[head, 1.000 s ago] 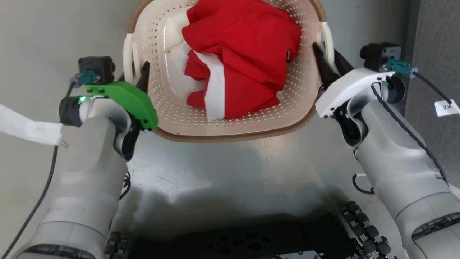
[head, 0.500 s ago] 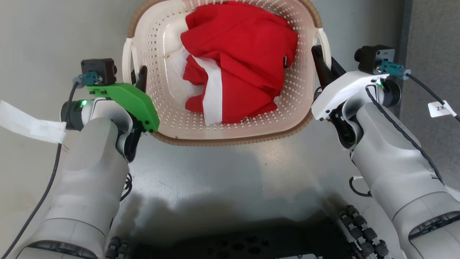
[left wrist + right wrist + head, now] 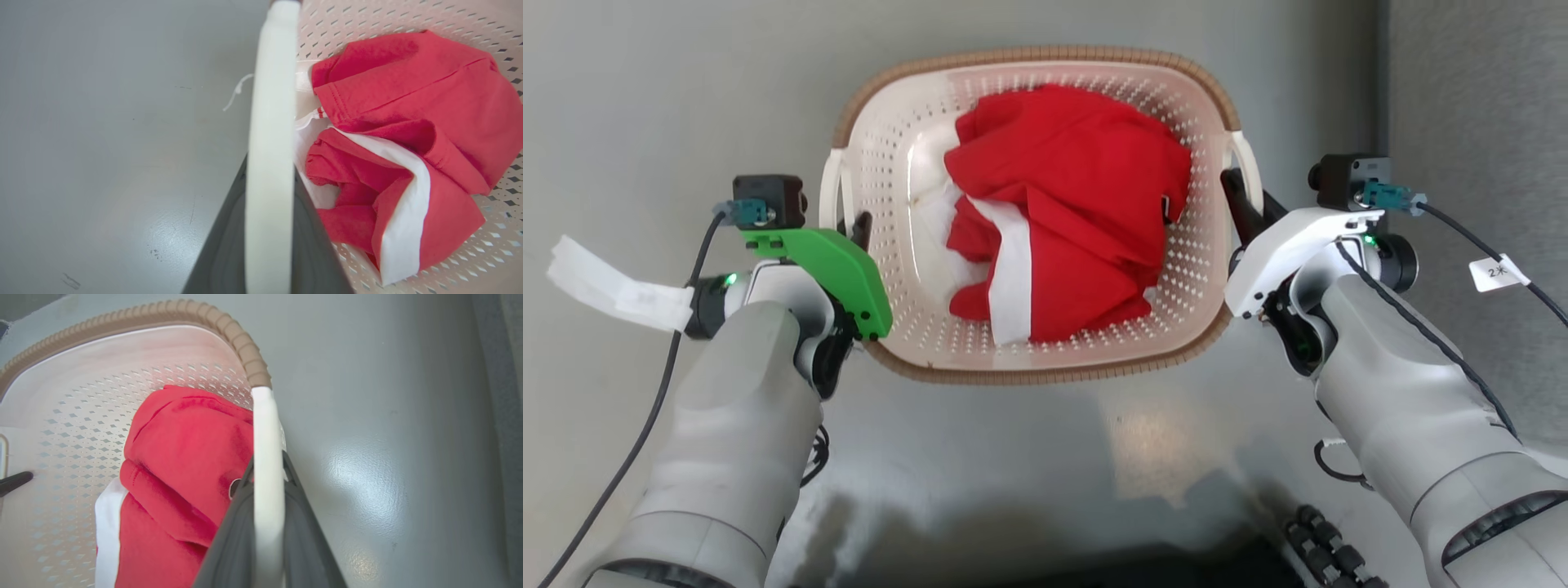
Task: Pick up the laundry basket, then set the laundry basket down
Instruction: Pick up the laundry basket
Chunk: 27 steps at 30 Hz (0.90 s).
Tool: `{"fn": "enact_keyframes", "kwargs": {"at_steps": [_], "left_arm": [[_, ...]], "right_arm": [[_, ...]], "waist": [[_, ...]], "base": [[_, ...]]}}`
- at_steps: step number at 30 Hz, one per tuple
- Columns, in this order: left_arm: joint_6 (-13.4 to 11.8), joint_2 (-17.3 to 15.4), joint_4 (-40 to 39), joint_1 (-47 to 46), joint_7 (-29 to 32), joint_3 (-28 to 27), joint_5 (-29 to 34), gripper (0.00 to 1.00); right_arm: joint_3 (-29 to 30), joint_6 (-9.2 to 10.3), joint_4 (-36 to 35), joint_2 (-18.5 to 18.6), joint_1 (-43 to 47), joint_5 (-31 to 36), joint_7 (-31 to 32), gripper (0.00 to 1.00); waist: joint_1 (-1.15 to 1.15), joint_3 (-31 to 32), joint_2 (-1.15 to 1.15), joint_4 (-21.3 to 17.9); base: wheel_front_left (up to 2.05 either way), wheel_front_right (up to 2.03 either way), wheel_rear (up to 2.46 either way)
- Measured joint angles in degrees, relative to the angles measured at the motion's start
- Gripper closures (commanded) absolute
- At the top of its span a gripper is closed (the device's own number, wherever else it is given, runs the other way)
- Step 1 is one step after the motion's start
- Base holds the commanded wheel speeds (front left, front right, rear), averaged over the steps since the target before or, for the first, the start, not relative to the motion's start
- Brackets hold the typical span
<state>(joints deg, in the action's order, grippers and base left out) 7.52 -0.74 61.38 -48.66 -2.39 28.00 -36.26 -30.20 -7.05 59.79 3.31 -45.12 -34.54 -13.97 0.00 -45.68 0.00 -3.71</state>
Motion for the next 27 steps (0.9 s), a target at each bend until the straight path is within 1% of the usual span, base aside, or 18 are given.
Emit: {"fn": "enact_keyframes", "kwargs": {"at_steps": [3, 8, 11, 12, 27], "left_arm": [[0.0, 0.0, 0.4, 0.6, 1.0, 0.5, -1.9, 1.00], [0.0, 0.0, 0.7, 1.8, 2.4, 1.7, -3.1, 1.00], [-0.1, -0.1, 0.6, 3.1, 3.6, 2.8, -5.4, 1.00], [-0.2, -0.1, 0.5, 4.1, 4.3, 3.7, -5.9, 1.00], [-0.5, -0.6, 0.2, 10.3, 9.5, 8.8, -12.0, 1.00]], "right_arm": [[-0.8, 0.00, 0.8, -0.2, 0.0, -1.0, 1.1, 1.00], [-1.9, 0.00, 1.9, -0.2, 0.4, -1.9, 2.9, 1.00], [-2.9, 0.00, 2.6, -0.1, 1.0, -2.9, 4.3, 1.00], [-3.4, 0.00, 3.1, -0.1, 1.3, -3.6, 5.1, 1.00], [-8.0, 0.01, 4.7, 0.0, 5.1, -6.4, 10.4, 1.00]], "waist": [[0.00, 2.2, 0.00, -0.2], [0.00, 5.3, 0.00, -0.5], [0.00, 7.7, 0.00, -0.6], [0.00, 9.3, 0.00, -0.6], [-0.01, 21.6, 0.00, -0.7]], "base": [[0.00, 0.00, 0.00], [0.00, 0.00, 0.00], [0.00, 0.00, 0.00], [0.00, 0.00, 0.00], [0.00, 0.00, 0.00]]}}
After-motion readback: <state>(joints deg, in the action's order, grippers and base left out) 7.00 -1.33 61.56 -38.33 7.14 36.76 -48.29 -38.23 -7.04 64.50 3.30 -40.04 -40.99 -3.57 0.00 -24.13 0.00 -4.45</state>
